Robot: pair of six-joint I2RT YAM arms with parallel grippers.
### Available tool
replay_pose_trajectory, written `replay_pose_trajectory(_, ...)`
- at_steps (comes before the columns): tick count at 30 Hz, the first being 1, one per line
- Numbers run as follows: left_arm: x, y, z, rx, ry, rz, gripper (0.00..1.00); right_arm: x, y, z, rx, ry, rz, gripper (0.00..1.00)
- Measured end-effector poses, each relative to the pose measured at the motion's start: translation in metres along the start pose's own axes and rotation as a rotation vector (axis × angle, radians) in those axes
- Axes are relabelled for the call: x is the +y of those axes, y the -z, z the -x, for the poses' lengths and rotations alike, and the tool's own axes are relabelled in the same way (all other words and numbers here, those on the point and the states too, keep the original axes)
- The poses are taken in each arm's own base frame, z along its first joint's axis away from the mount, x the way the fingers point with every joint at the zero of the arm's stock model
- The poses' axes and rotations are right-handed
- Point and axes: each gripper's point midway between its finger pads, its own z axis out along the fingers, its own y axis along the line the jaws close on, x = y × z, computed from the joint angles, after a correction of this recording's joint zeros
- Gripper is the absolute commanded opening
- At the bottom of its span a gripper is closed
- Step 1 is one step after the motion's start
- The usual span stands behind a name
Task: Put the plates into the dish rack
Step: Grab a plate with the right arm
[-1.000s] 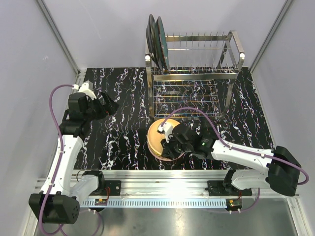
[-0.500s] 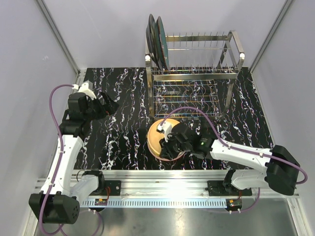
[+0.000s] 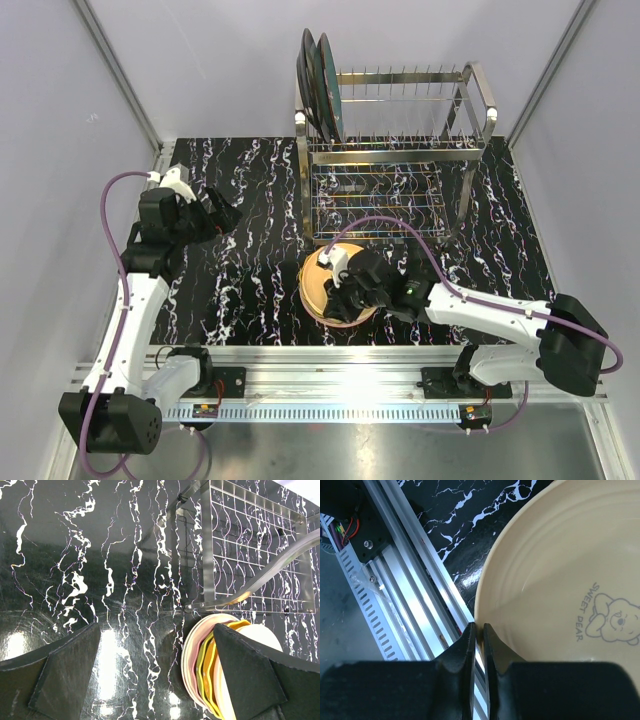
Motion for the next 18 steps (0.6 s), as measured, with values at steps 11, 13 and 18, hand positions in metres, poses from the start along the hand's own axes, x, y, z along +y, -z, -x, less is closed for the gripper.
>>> replay_pose_trajectory(11,0.0,0.0,0.001,-0.005,0.006,-0.003,0.99,0.001,0.008,0.015,-0.053,0.002,-0.021,0.0)
replay_pose_trajectory(13,0.0,0.0,0.002,-0.007,0.005,-0.004,0.99,0.0,0.013,0.021,-0.082,-0.002,-0.038,0.0)
replay_pose_trajectory(18,-0.001,0.0,0.003,-0.01,0.004,-0.009,0.99,-0.006,0.03,0.047,-0.201,-0.011,-0.105,0.0)
